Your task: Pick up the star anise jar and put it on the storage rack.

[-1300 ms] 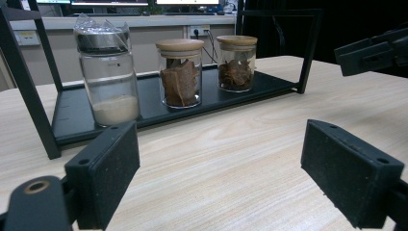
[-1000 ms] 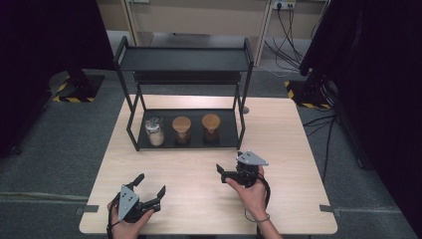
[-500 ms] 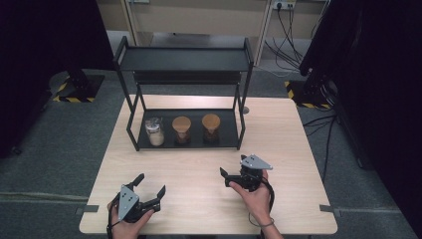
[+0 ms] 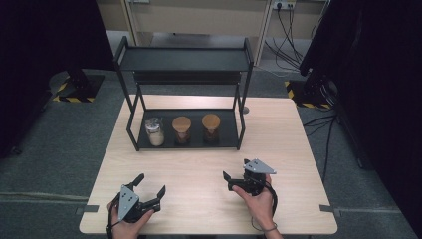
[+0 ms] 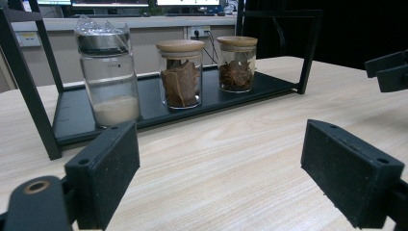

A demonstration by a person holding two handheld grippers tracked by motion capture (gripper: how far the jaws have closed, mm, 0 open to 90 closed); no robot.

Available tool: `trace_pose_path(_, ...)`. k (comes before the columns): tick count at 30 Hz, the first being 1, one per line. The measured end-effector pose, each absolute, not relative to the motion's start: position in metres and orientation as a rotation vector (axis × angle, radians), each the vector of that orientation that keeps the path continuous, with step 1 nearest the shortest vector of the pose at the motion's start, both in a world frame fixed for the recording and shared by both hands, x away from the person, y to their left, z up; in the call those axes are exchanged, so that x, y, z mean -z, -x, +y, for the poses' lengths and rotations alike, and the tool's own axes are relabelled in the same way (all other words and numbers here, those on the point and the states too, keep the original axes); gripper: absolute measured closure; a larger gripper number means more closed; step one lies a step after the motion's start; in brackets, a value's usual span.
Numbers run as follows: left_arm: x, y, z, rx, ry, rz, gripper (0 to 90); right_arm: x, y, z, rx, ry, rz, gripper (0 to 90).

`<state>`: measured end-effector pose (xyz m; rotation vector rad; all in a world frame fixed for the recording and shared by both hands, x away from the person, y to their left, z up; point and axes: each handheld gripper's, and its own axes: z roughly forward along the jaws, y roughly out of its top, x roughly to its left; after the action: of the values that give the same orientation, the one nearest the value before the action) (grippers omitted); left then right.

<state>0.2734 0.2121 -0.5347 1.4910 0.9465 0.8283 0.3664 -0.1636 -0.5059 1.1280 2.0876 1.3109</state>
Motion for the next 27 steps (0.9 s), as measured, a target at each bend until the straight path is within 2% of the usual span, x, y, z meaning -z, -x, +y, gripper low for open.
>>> trace_pose_path(27, 0.535, -0.273, 0.212, -0.830, -1.488, 0.949, 12.9, 0.513, -0.354, -0.181, -1.311, -1.168, 2.065, 4.7)
